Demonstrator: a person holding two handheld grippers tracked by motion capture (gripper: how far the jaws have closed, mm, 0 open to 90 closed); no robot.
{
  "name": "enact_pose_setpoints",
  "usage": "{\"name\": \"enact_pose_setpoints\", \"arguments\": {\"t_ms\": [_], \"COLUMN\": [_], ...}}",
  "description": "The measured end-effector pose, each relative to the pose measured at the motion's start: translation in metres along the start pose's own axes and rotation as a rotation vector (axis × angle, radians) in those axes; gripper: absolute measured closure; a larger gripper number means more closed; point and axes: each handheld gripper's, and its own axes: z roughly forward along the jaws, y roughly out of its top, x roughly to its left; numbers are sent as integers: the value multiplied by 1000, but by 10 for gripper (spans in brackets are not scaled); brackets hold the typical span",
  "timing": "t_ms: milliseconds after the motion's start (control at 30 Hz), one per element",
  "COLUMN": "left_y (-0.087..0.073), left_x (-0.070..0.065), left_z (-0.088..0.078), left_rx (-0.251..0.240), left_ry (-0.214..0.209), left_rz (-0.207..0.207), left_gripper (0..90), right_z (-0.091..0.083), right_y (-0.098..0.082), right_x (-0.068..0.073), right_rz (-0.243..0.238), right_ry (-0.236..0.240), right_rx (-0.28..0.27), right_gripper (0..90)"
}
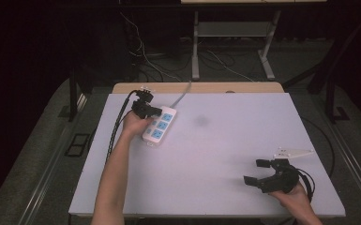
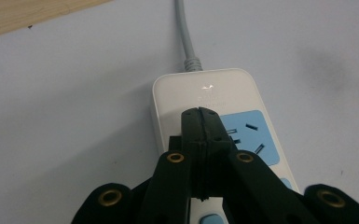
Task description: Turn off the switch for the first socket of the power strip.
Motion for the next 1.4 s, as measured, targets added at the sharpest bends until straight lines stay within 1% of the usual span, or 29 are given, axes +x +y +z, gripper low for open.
{"name": "enact_pose_setpoints", "arguments": {"t_ms": [133,233,367,400,467,533,700,767,933,1000,1067,1100,1133,1167,1200,1267,1333,1400], "left_y": [0,0,1,1,1,0,2,2,1,1,0,0,0,0,0,1,2,2], "left_x": [0,0,0,0,1,2,0,1,2,2,2,1,0,0,-2,-4,-7,-8], "left_z": [0,0,1,1,1,1,1,1,-1,-2,-3,-3,-4,-6,-6,-5,-5,-4], "left_rx": [1,3,18,18,16,10,22,23,30,37,41,43,32,16,26,29,30,30], "left_ry": [0,0,3,1,-1,-7,2,-1,-4,-1,-3,4,3,-3,8,13,17,12], "left_rz": [8,5,3,-7,-9,-23,-30,-40,-44,-31,-28,-23,-19,-28,-10,7,18,25], "left_gripper": [895,897,899,899,899,899,898,898,897,897,897,897,897,896,897,896,896,896], "right_z": [0,-1,-1,-2,-2,-2,-2,-2,-2,-2,-2,-2,-2,-2,-2,-2,-2,-2], "right_y": [0,-1,-1,-1,-1,-1,-1,-1,-1,-1,-1,-1,-1,-1,-1,-1,-1,-1], "right_x": [0,0,0,1,1,1,1,0,0,0,0,0,0,0,0,0,0,-1], "right_rz": [0,1,3,3,4,3,4,4,5,6,5,6,6,7,7,7,7,6], "right_ry": [1,1,3,3,3,4,1,1,-1,-2,-4,-4,-5,-5,-6,-6,-8,-8], "right_rx": [-2,-2,-4,-3,-2,-4,-3,-3,-2,-1,-1,-1,-2,-2,-3,-4,-3,-2], "right_gripper": [8,8,8,8,8,8,8,8,8,8,8,8,8,8,8,8,8,8]}}
